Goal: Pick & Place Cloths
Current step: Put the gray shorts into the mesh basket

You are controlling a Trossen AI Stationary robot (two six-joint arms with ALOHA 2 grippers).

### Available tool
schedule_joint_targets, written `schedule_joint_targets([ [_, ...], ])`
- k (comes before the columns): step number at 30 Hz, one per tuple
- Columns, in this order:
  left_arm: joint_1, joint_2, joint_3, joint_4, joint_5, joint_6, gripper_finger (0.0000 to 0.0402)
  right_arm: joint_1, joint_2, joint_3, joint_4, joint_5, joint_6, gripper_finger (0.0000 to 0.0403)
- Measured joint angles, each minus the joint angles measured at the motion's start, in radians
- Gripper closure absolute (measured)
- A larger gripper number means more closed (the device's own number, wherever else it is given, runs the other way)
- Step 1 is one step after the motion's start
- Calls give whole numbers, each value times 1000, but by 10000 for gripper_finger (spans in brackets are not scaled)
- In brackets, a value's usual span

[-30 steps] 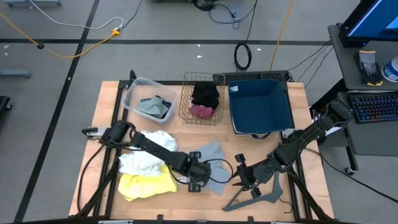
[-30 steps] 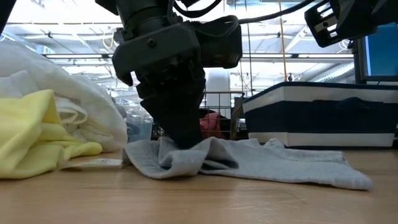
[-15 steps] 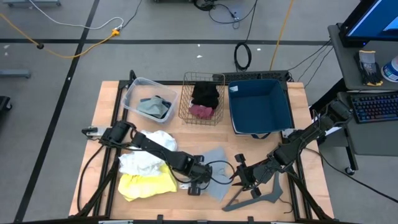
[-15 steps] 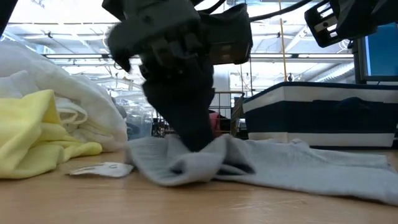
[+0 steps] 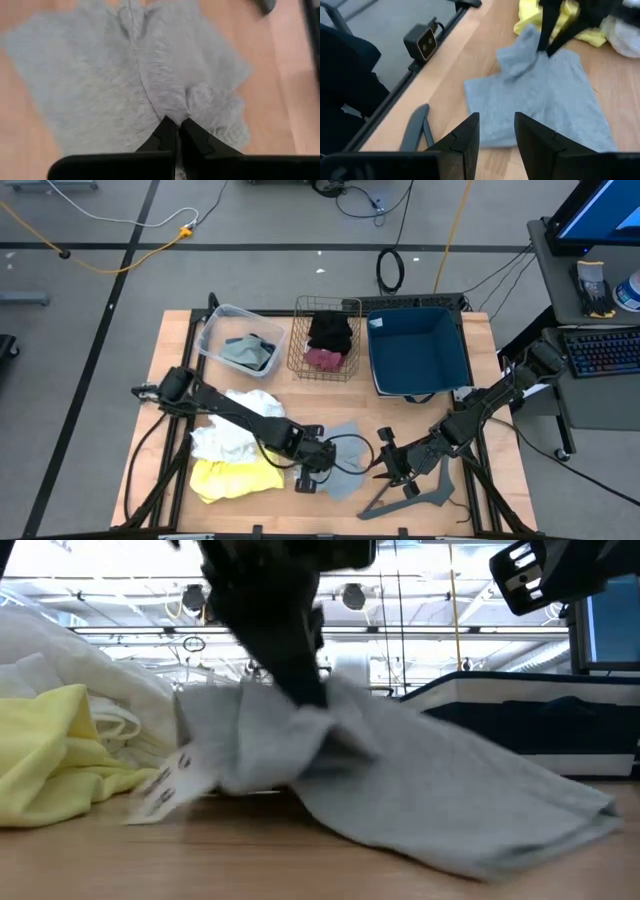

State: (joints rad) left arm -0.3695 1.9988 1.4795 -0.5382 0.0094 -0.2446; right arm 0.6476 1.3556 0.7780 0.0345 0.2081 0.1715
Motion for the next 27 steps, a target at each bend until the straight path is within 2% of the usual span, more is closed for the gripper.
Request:
schedule_joint_targets([
  [15,-55,-299,2,-102,-306,46,399,0,0,0,0,0,0,287],
  [27,-62,-452,3,-89,-582,198,399,0,0,0,-2,0,0,287],
])
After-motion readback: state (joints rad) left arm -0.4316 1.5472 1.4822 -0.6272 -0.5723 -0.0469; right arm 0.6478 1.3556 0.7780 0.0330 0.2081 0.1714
